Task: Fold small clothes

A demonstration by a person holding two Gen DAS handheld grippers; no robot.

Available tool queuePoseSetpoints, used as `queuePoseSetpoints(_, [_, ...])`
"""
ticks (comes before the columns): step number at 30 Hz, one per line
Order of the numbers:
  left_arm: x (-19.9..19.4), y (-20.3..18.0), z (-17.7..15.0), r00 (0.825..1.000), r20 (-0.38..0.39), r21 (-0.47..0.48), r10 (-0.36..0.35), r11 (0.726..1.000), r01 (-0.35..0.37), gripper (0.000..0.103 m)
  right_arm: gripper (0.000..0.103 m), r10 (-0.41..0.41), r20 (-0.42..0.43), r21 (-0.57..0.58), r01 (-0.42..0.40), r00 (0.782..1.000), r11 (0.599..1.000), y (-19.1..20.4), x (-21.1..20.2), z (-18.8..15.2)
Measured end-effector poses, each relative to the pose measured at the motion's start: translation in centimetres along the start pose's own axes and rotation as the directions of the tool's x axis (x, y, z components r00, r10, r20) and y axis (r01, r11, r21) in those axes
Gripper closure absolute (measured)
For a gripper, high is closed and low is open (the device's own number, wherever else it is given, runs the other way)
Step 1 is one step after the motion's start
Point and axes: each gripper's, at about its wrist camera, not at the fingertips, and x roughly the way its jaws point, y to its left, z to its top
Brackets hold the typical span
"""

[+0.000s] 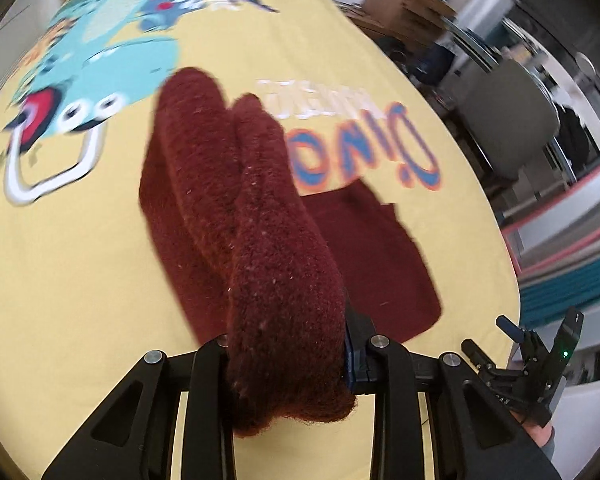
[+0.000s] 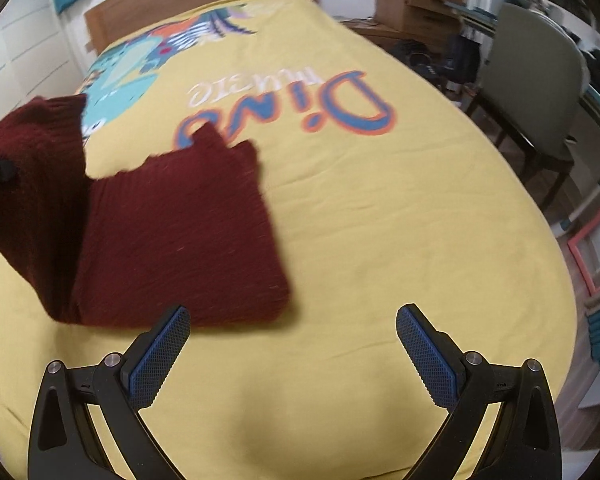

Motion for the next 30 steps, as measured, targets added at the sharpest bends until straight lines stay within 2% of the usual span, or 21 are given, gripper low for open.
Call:
queuePoseSetpoints(4, [5.0,-4.7,0.3,0.998,-0.049,0.068,0.028,0.997,-0.025,0.078,0.000,-0.029,0.003,0.039,0.029,1.000,0.999,-2.7,-0.5,0.0])
queuePoseSetpoints(9, [10.9,-8.6,-1.4,0.986,-0.107,0.129,0.126,0.985,-0.112,0.078,0.000,-0.050,-0.019,0.077,0.051,0.999,0.996,-5.0,-0.2,-1.0])
queuePoseSetpoints(12, [12.8,-9.2,-2.3,0.975,-0.121,0.144,0.187,0.975,-0.170,0.072,0.000,-0.048,-0.038,0.099,0.052,0.998,0.994,-5.9,0.1,-1.9])
queuePoseSetpoints(17, [13.6,-9.1,-2.6,0.966,-0.131,0.131,0.223,0.970,-0.206,0.063,0.000,-0.052,-0.078,0.094,0.059,0.996,0.994,-6.3,1.2,-3.1])
queuePoseSetpoints(18, [13.4,-9.1,-2.5,0.966,-0.129,0.124,0.224,0.970,-0.208,0.060,0.000,-0.046,-0.083,0.101,0.055,0.996,0.993,-6.3,1.3,-3.3])
queuePoseSetpoints(20, [13.1,-9.2,-2.3,0.966,-0.128,0.116,0.224,0.971,-0.209,0.046,0.000,-0.039,-0.088,0.112,0.049,0.995,0.993,-6.4,1.7,-3.6])
queuePoseSetpoints(22, [12.7,-9.2,-2.2,0.968,-0.124,0.116,0.219,0.972,-0.205,0.029,0.000,-0.035,-0.092,0.118,0.046,0.995,0.992,-6.5,1.9,-3.8])
queuePoseSetpoints(24, [12.2,-9.2,-2.2,0.968,-0.117,0.115,0.221,0.971,-0.208,0.023,0.000,-0.031,-0.097,0.118,0.042,0.995,0.992,-6.4,2.1,-3.9])
queuePoseSetpoints(27, [11.3,-9.0,-2.1,0.972,-0.120,0.104,0.201,0.976,-0.189,0.008,0.000,-0.032,-0.100,0.110,0.043,0.994,0.993,-6.3,2.1,-3.9])
queuePoseSetpoints(30, [9.3,-8.5,-2.0,0.981,-0.084,0.076,0.174,0.983,-0.167,0.007,0.000,-0.029,-0.098,0.115,0.040,0.995,0.993,-6.2,2.1,-3.8])
